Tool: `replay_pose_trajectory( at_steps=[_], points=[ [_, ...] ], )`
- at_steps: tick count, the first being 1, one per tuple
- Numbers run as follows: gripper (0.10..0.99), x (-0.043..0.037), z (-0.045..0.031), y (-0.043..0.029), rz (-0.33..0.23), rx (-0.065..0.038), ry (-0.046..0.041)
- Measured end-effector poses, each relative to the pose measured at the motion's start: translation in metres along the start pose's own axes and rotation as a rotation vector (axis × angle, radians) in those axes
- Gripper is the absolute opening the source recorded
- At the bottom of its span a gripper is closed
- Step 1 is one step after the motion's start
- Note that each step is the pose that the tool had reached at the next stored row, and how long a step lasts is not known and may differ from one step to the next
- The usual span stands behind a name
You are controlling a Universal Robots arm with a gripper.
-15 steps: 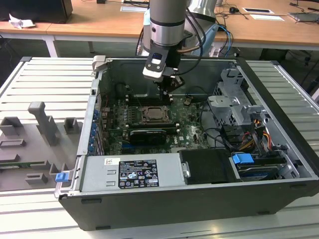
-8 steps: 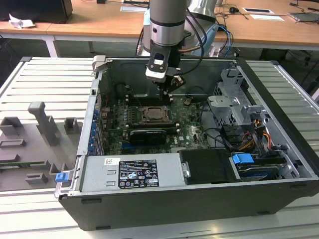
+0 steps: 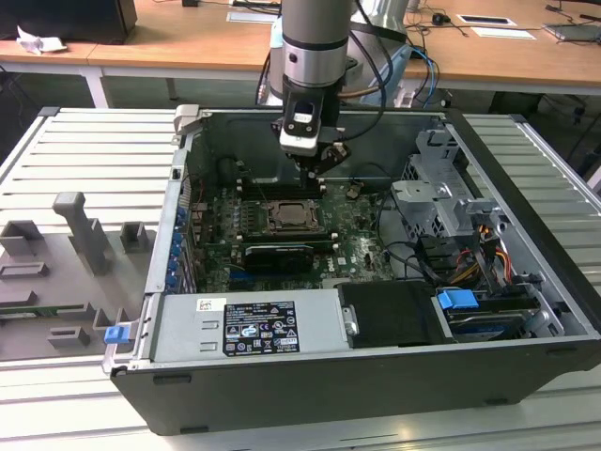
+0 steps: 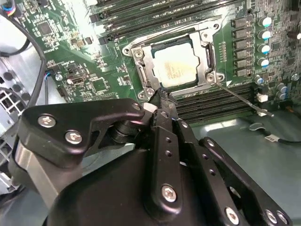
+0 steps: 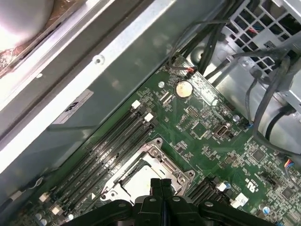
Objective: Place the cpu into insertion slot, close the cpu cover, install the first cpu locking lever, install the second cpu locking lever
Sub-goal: 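Install the first cpu locking lever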
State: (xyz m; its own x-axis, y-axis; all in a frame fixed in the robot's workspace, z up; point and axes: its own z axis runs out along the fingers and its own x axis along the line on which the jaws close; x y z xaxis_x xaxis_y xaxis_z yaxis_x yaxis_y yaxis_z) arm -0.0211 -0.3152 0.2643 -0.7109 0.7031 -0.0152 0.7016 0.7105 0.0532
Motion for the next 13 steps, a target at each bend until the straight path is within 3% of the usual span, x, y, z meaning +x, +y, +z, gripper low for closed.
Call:
replay_pose_trajectory(
  at_steps=[2, 3, 6, 13],
  points=[
    [0.106, 0.0001, 0.0000, -0.0001, -0.054, -0.001, 0.0028],
    [0.106, 0.0002, 0.0000, -0.0001, -0.106, -0.001, 0.0055],
    [0.106, 0.0004, 0.0000, -0.0004, -0.174, -0.002, 0.0091],
    [0.106, 0.0004, 0.0000, -0.0004, -0.242, -0.004, 0.0127]
  ],
)
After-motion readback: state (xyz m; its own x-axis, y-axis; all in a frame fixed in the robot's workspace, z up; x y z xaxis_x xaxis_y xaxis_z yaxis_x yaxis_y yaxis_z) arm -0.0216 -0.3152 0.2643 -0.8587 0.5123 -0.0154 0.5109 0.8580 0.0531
